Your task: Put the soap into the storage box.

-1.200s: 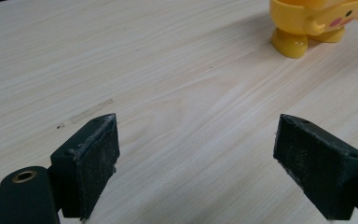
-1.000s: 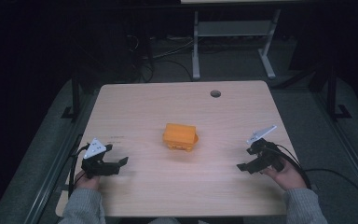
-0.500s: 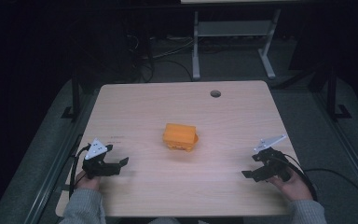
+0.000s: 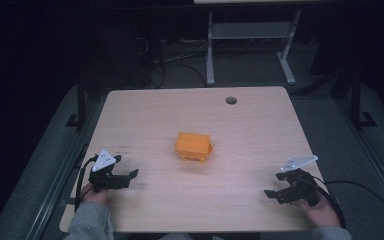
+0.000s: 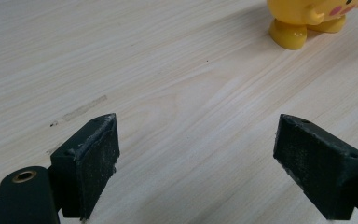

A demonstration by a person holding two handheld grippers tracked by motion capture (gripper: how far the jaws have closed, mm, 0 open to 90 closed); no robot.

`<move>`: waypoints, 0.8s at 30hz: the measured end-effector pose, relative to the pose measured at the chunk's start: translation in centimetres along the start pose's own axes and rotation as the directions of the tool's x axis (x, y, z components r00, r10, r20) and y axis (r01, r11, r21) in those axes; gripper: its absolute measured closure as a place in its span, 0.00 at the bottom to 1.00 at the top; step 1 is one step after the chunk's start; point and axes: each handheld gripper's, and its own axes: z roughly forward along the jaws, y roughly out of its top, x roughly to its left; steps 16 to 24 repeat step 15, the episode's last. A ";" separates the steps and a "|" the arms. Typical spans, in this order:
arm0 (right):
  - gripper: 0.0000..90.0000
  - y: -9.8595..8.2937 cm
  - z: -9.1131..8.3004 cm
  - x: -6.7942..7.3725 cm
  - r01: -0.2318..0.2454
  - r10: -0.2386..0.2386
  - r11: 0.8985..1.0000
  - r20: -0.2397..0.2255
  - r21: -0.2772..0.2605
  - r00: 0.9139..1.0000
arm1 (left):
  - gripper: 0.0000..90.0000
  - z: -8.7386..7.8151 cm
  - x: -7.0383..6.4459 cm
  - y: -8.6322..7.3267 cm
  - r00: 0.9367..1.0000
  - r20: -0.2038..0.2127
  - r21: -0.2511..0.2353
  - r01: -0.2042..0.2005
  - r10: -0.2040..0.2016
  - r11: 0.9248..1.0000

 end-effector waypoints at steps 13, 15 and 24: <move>0.20 -2.6 -1.8 0.8 -0.051 0.052 0.998 0.036 -0.037 0.998 | 0.15 0.0 0.1 0.2 1.000 -0.008 -0.007 0.001 -0.001 1.000; 0.19 -2.8 -1.8 1.1 -0.058 0.059 0.997 0.032 -0.043 0.998 | 0.15 0.0 0.2 0.2 1.000 -0.009 -0.007 0.001 -0.001 1.000; 0.19 -2.8 -1.8 1.1 -0.058 0.059 0.997 0.032 -0.043 0.998 | 0.15 0.0 0.2 0.2 1.000 -0.009 -0.007 0.001 -0.001 1.000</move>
